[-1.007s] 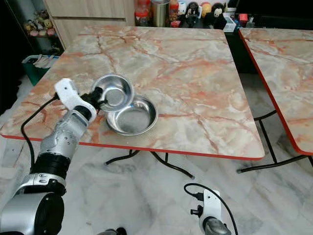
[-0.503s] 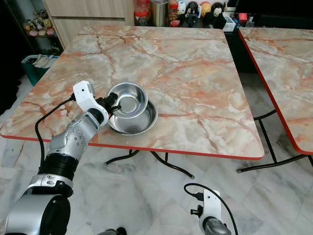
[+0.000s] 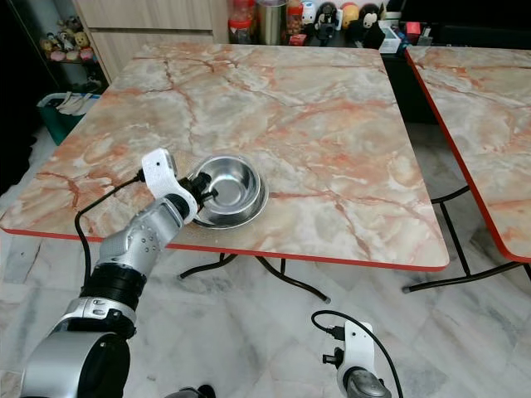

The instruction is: Setting the table

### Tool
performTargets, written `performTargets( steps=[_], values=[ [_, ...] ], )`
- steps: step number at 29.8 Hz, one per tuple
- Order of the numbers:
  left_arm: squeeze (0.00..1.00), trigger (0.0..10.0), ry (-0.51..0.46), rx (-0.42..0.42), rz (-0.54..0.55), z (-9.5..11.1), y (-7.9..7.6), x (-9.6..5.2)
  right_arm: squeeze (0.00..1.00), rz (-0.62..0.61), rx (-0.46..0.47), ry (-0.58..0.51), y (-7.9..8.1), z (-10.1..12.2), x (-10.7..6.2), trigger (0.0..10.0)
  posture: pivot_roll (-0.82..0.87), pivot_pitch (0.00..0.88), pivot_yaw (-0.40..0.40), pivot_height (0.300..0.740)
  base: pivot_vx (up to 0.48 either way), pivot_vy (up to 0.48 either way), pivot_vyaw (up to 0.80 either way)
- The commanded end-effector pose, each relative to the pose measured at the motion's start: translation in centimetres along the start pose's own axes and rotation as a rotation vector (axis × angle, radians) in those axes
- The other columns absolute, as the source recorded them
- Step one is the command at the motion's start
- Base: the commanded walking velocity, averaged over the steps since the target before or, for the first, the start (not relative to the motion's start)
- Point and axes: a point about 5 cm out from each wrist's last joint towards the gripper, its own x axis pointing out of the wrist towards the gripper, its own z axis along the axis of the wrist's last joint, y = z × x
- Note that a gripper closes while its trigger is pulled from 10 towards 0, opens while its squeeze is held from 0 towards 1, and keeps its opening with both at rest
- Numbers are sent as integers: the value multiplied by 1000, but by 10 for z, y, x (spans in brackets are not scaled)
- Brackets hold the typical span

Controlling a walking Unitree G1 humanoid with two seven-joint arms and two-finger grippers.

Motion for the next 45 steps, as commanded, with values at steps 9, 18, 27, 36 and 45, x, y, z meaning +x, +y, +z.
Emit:
performTargets(
  steps=[9, 18, 27, 36, 45],
  values=[
    [0, 10000, -25, -5, 49, 8, 2, 3, 0, -2, 9, 10, 0, -3, 0, 10000, 25, 115, 24, 736, 0, 0, 0],
    [0, 10000, -35, -23, 114, 8, 4, 4, 0, -2, 8, 10, 0, -3, 0, 10000, 23, 115, 25, 736, 0, 0, 0],
    [0, 10000, -30, -21, 119, 5, -1, 6, 0, -2, 8, 10, 0, -3, 0, 10000, 23, 115, 25, 736, 0, 0, 0],
    [0, 10000, -31, -23, 143, 3, -3, 7, 0, -2, 8, 10, 0, -3, 0, 10000, 22, 115, 28, 736, 0, 0, 0],
    [0, 10000, -32, -26, 162, 3, 0, 7, 0, -1, 9, 10, 0, -3, 0, 10000, 22, 115, 28, 736, 0, 0, 0]
  ],
)
